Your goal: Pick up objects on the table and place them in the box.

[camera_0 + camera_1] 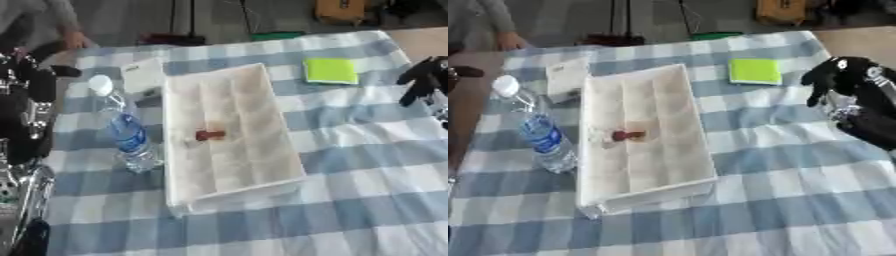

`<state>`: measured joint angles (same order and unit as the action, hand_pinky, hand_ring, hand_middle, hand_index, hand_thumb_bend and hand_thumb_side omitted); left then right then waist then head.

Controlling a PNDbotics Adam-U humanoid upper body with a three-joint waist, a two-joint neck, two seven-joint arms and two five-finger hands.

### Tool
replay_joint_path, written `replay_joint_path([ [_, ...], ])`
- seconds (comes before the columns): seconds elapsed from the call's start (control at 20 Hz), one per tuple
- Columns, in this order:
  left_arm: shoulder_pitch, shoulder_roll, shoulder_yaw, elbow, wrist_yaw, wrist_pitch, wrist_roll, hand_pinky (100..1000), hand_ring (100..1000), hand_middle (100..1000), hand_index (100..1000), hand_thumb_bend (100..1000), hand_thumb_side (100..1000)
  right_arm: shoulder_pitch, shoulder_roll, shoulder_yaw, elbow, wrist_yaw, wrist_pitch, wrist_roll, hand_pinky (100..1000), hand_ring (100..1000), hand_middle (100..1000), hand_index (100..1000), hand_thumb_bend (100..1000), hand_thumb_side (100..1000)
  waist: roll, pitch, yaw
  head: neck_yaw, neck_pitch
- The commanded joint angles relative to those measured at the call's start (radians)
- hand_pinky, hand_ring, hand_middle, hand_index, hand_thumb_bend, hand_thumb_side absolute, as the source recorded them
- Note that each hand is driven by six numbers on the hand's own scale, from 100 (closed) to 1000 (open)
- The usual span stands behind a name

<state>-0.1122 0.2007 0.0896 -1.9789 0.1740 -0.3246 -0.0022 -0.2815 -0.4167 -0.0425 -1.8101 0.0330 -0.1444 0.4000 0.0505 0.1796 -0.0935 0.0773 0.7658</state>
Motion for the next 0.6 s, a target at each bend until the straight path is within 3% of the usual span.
replay_joint_path([
  [0.05,-0.003,0.007,0.001,-0.021,-0.005,0.001,0.001,592,777,930,882,530,422,-0.008,-0.008,-0.01,-0.01,0.003,-0.001,-0.001,536,470,596,669,100,508,-0.004,-0.012,-0.002,-0.001,0.004],
  [0.3,-0.002,0.007,0.001,-0.021,-0.007,0.001,0.001,598,778,931,881,533,422,-0.009,-0.007,-0.01,-0.01,0.003,-0.001,-0.001,536,470,598,670,100,507,-0.004,-0.012,-0.002,-0.001,0.004],
  [0.6,-0.007,0.033,-0.002,-0.021,-0.006,0.005,0.002,665,784,929,881,548,412,-0.008,-0.007,-0.01,-0.011,0.003,-0.002,0.0,536,470,599,670,100,508,-0.003,-0.012,-0.003,-0.001,0.004],
])
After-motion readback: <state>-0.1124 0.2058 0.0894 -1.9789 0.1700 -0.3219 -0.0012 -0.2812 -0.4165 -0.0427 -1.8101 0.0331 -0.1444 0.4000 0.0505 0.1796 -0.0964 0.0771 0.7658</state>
